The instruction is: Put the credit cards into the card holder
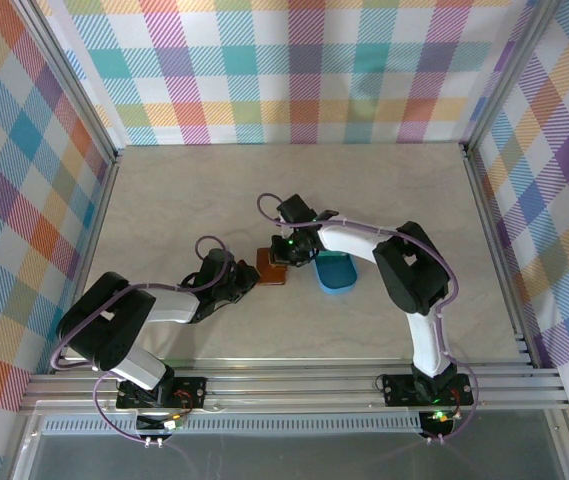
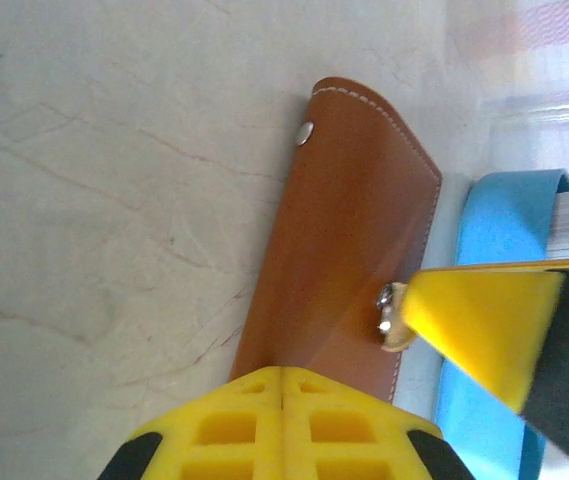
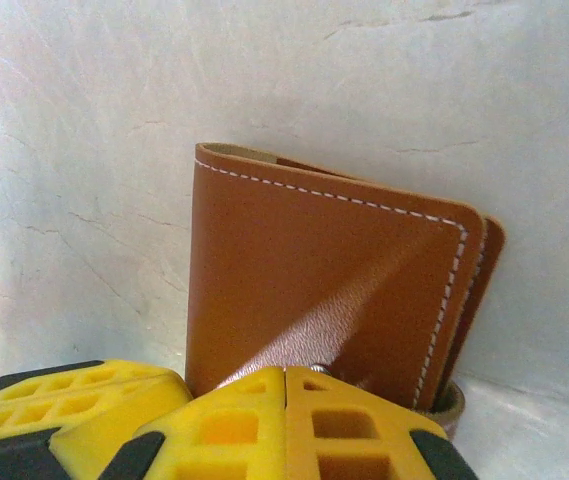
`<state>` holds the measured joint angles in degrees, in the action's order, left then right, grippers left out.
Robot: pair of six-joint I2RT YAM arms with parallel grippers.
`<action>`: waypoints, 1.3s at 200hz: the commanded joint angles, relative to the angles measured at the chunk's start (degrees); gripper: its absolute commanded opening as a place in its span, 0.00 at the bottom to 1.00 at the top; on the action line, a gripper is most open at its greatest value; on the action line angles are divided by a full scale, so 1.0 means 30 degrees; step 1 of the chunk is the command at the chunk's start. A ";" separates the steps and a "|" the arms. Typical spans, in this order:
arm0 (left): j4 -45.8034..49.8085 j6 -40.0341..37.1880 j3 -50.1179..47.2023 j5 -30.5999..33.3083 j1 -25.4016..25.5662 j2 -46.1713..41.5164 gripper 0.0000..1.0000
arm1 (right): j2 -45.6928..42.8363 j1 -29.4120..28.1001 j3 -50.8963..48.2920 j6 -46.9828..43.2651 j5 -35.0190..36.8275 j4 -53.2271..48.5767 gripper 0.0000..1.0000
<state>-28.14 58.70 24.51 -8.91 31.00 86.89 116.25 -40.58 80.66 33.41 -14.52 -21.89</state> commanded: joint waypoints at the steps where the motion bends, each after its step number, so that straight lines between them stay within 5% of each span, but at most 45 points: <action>1: 0.3109 -0.1029 0.0442 0.0390 0.0154 -0.0986 0.00 | -0.1295 0.0262 -0.0034 -0.0461 0.0438 -0.0420 0.00; 39: 0.3266 -0.1538 0.1010 0.0114 0.0148 -0.1053 0.00 | -0.0843 0.0313 0.0744 -0.0518 0.1415 -0.1630 0.00; 126: 0.3050 -0.3876 0.4366 -0.1237 -0.0049 0.0942 0.03 | 0.0187 0.0536 0.1415 -0.1312 -0.0574 -0.1484 0.00; 260: 0.2085 -0.3731 0.4993 -0.2685 -0.1238 0.4145 0.00 | 0.0446 0.1016 0.1644 -0.1687 -0.1823 -0.1718 0.00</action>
<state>-21.39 48.16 39.33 -16.10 27.97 97.82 116.60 -37.82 83.77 30.37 -18.13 -26.04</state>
